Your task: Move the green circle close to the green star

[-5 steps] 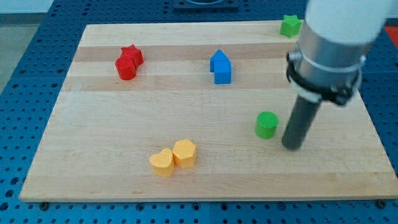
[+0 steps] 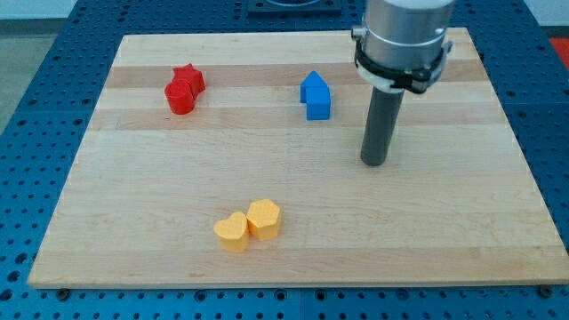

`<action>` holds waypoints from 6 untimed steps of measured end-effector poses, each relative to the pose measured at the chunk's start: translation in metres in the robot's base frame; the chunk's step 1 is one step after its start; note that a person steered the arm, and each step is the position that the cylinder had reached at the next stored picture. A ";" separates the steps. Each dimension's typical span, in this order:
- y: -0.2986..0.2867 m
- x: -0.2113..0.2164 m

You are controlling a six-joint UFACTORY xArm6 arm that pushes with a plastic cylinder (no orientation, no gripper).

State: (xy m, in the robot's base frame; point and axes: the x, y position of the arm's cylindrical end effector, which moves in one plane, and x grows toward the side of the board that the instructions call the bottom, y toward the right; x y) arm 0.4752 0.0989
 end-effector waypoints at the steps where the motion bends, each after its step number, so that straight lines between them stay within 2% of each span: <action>1: -0.006 -0.002; 3: 0.030 -0.112; 4: 0.032 -0.101; 5: 0.034 -0.046; 6: 0.067 -0.047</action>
State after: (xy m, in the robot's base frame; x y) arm 0.4280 0.1660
